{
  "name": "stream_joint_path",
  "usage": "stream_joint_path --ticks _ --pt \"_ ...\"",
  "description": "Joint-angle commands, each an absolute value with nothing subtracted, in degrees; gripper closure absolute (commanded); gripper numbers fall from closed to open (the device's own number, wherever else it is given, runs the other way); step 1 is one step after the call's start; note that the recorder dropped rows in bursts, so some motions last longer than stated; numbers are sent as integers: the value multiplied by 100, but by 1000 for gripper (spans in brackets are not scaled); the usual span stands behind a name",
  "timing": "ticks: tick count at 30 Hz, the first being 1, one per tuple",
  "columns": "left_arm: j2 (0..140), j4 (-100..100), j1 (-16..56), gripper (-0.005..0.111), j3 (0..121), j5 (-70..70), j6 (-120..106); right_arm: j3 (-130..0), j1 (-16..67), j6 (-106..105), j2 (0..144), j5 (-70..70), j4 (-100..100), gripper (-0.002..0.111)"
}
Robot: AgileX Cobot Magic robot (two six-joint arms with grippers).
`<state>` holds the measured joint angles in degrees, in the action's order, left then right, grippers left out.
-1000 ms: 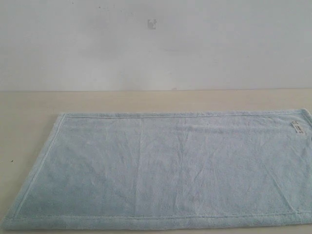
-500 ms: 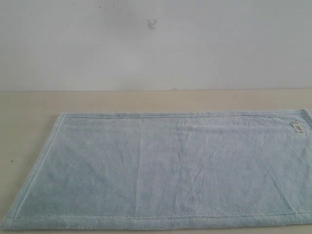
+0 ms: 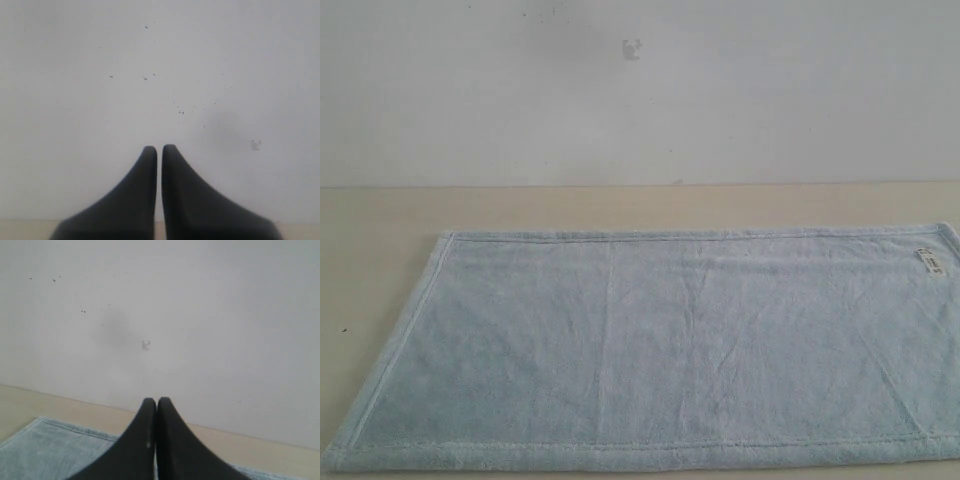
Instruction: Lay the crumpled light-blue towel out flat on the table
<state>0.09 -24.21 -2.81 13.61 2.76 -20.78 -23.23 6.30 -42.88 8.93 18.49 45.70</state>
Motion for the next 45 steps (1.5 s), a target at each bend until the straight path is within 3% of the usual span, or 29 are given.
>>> stream_joint_path --ticks 1,4,8,10,11,18,41,45 --pt "0 -2435 -264 103 1335 306 -2112 -2066 544 -4121 763 1098 4511 108" --pt "0 -2435 -264 103 1335 306 -2112 -1569 168 -3559 376 307 3286 108" --pt "0 -2435 -279 103 1335 306 -2112 -301 118 653 0 -686 90 108" --pt "0 -2435 -279 103 1335 306 -2112 0 118 1722 0 -1185 -798 108" --pt "0 -2435 -275 103 1335 306 -2112 0 106 1855 0 -601 -930 108" --pt "0 -2435 -275 103 1335 306 -2112 0 117 1709 0 1968 -1179 108" --pt "0 -2435 -275 103 1335 306 -2112 0 117 1549 0 1867 -1036 108" --pt "0 -1179 -343 103 1124 395 -817 0 117 1549 0 1867 -1036 108"
